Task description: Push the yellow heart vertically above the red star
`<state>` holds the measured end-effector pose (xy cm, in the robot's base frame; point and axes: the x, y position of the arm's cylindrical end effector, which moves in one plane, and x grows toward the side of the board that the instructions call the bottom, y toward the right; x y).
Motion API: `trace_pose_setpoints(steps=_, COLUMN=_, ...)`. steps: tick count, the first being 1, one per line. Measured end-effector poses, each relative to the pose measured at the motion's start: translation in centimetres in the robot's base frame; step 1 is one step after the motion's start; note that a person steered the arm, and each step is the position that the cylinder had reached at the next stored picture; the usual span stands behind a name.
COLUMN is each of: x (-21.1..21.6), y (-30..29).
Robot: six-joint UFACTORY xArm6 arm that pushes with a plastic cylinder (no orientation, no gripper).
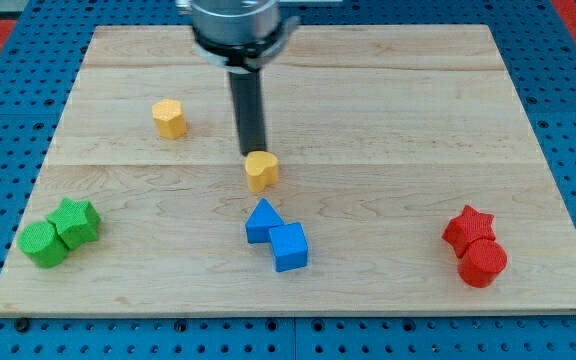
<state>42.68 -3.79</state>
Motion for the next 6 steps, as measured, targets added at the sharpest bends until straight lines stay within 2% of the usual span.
trace_pose_setpoints(steps=1, x=1.5, y=-6.9)
trace_pose_setpoints(steps=2, x=5.7, y=-4.8)
trace_pose_setpoints(steps=3, x=4.9, y=-2.0)
trace_pose_setpoints(steps=4, x=0.9, y=4.9)
trace_pose_setpoints(steps=5, x=-1.2, y=13.7)
trace_pose_setpoints(steps=6, x=-1.2, y=13.3)
